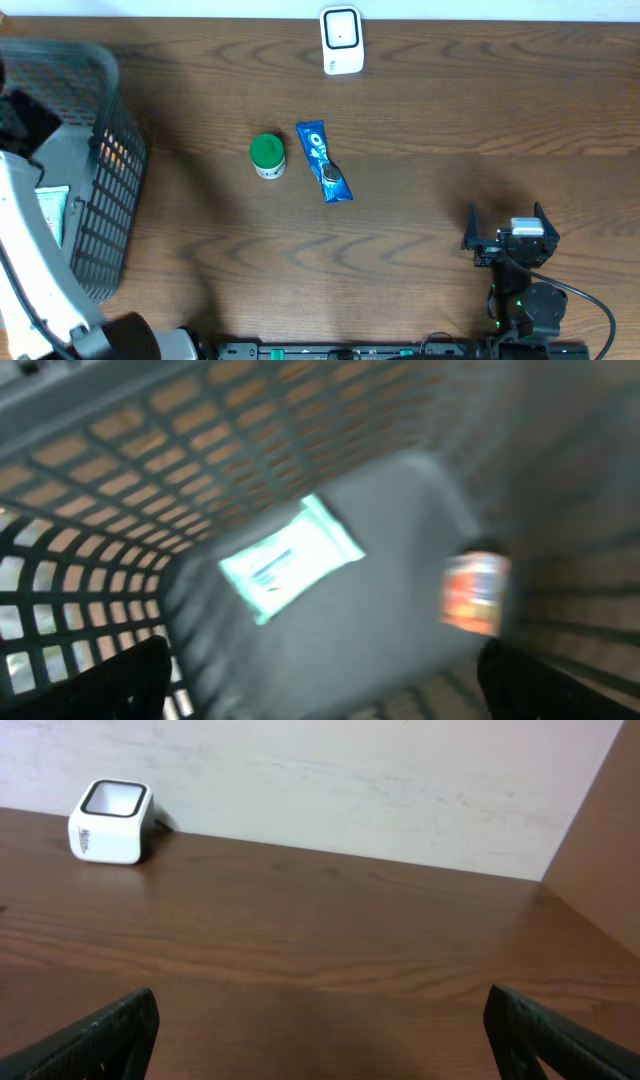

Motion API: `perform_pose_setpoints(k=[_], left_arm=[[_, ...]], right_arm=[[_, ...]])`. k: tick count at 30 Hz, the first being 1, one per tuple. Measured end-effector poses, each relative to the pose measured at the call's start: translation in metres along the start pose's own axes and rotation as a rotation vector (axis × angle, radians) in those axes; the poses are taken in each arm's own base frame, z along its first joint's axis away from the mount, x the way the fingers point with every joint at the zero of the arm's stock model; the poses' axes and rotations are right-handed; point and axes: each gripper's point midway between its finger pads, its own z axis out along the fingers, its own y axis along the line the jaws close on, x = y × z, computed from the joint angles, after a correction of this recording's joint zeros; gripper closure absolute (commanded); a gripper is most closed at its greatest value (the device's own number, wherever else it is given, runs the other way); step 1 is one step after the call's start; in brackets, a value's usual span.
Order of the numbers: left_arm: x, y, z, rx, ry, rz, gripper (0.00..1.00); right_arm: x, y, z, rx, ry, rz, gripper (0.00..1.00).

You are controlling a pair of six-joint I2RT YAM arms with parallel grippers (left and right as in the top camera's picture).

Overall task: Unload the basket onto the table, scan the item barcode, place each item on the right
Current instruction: 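Reach into the basket and grasp the green wipes pack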

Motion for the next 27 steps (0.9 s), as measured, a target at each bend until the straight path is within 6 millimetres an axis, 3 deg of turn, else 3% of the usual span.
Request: perform_pose_setpoints(k=[4, 10, 18, 27], left_arm=[[0.019, 0.015, 0.051, -0.064, 0.082, 0.067, 0.02], [0.052, 0.010, 0.104, -0.073, 0.164, 0.286, 0.02], [0.080, 0.005, 0.144, -0.067, 0.237, 0.484, 0.02], [0.110, 0.004, 0.187, -0.072, 0.360, 0.583, 0.02]], right_arm=[[0.000, 0.000, 0.000, 0.000, 0.000, 0.000, 0.01], [0.000, 0.000, 0.000, 0.000, 0.000, 0.000, 0.01], [0.000, 0.000, 0.000, 0.000, 0.000, 0.000, 0.01], [0.000, 0.000, 0.000, 0.000, 0.000, 0.000, 0.01]])
